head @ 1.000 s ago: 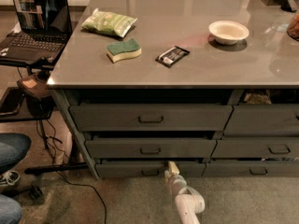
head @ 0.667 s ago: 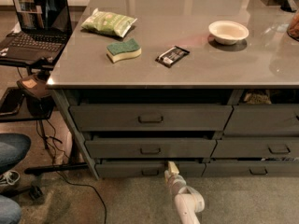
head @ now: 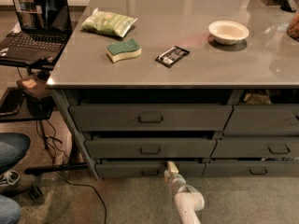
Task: Open bottom drawer
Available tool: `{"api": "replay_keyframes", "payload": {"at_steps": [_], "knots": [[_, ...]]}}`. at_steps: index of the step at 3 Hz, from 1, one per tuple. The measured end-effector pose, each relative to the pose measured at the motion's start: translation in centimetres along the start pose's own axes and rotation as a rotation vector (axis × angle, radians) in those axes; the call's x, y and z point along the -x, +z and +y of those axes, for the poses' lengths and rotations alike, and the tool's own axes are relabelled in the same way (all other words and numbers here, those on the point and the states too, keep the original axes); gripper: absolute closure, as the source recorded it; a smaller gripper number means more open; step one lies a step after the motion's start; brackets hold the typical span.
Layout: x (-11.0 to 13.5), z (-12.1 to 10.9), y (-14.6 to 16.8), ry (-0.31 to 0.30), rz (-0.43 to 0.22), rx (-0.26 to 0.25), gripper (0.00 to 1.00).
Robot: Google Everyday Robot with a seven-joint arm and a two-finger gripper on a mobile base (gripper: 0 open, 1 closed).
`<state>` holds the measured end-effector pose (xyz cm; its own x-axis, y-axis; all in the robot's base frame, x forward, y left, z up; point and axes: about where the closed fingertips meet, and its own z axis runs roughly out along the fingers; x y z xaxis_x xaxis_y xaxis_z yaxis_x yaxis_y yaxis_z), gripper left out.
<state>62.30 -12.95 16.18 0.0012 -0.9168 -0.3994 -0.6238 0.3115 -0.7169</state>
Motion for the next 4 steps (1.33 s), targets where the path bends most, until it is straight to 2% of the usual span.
{"api": "replay_keyframes", "payload": {"at_steps": [4], "knots": [[-0.01, -0.11, -0.41, 0.005, 0.020, 0.030, 1.00]]}}
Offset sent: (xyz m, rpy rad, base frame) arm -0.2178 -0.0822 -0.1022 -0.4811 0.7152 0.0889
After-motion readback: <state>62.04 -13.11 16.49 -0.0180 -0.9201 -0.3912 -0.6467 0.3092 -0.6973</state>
